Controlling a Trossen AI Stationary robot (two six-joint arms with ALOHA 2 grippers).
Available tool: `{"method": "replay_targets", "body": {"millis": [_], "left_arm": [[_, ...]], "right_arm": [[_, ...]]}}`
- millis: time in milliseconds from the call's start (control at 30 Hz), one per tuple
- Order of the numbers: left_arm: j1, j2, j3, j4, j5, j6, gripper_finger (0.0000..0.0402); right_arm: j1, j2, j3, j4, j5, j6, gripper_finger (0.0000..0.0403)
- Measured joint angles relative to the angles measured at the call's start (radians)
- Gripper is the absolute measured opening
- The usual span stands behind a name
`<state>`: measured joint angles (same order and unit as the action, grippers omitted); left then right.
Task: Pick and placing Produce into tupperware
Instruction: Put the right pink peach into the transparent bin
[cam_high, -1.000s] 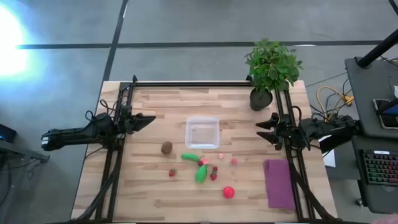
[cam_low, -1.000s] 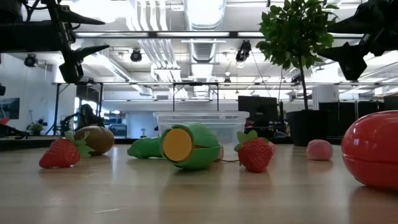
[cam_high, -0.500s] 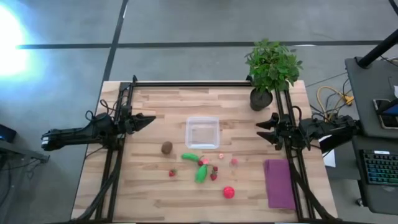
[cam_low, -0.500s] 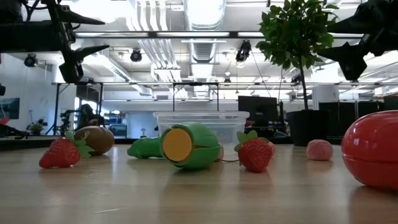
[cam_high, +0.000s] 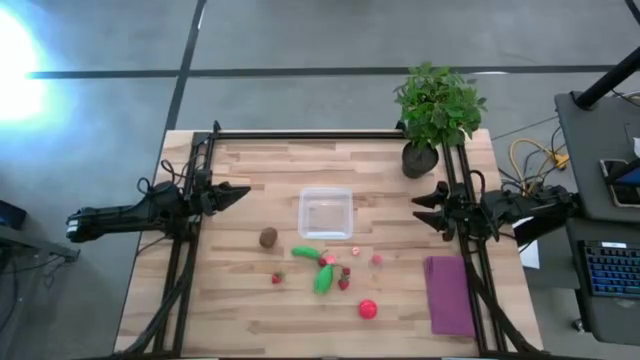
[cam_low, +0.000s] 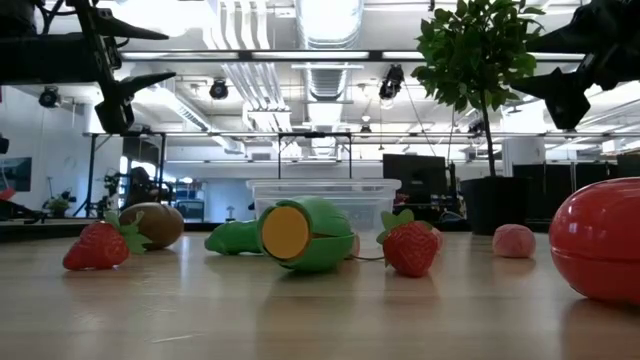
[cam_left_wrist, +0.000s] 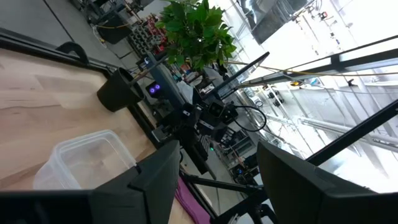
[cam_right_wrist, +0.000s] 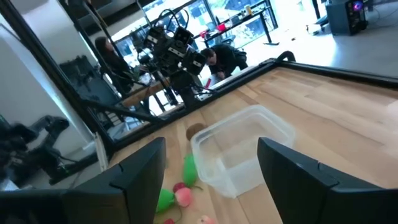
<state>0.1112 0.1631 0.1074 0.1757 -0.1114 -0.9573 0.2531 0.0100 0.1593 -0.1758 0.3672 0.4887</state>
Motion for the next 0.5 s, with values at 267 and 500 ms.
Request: {"method": "replay_targets", "body": {"millis": [267,500], "left_arm": [[0.0,0.0,0.0,0.0,0.0,0.0,0.0201],[0.0,0.0,0.0,0.0,0.0,0.0,0.0201]], "right_arm": [[0.0,0.029,0.0,0.023,-0.008,0.413,0.0245],[0.0,0.045,-0.001,0.136,0.0,0.543,0.0244]]}}
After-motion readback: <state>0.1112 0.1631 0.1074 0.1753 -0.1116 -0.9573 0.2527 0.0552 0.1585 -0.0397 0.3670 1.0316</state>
